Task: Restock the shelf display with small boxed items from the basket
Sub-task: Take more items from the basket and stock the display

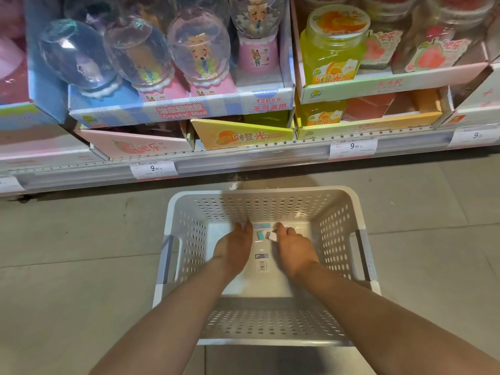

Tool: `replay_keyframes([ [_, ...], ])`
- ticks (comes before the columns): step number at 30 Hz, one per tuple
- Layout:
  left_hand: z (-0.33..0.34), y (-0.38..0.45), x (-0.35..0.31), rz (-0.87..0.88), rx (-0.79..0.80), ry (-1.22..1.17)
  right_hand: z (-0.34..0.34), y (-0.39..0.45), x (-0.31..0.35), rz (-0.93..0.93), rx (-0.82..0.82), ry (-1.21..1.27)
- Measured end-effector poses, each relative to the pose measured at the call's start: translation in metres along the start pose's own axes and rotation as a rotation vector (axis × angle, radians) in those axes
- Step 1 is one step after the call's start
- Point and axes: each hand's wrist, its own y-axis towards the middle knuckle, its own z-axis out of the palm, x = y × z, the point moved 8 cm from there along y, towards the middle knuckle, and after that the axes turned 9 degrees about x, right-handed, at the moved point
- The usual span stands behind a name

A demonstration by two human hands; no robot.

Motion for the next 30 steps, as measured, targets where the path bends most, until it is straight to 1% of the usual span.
replay_keyframes([
  [2, -0.001, 0.002, 0.002, -0.041, 0.02, -0.052, -0.001, 0.0, 0.002, -0.016, -0.013, -0.032],
  [6, 0.005, 0.006, 0.005, -0.088, 0.13, -0.182, -0.003, 0.0, 0.006, -0.036, -0.046, -0.116],
  [8, 0.008, 0.007, 0.003, -0.088, 0.157, -0.201, -0.002, 0.001, 0.008, -0.036, -0.044, -0.12],
  [12, 0.007, 0.003, 0.002, -0.08, 0.14, -0.202, 0.002, 0.005, 0.008, -0.047, -0.02, -0.096],
  [15, 0.003, 0.001, 0.005, -0.055, 0.124, -0.201, 0.002, 0.004, 0.009, -0.054, 0.011, -0.028],
  [17, 0.0, -0.002, 0.011, -0.058, 0.133, -0.28, -0.003, 0.0, 0.01, -0.048, 0.026, 0.021],
  [21, -0.012, -0.014, 0.025, -0.079, 0.144, -0.436, -0.025, -0.02, 0.014, -0.028, 0.054, 0.123],
  [24, -0.033, -0.034, 0.033, -0.067, 0.145, -0.566, -0.051, -0.042, 0.018, -0.009, 0.039, 0.233],
  [30, -0.11, -0.096, 0.043, -0.012, 0.096, -0.699, -0.122, -0.107, 0.034, -0.016, -0.029, 0.342],
])
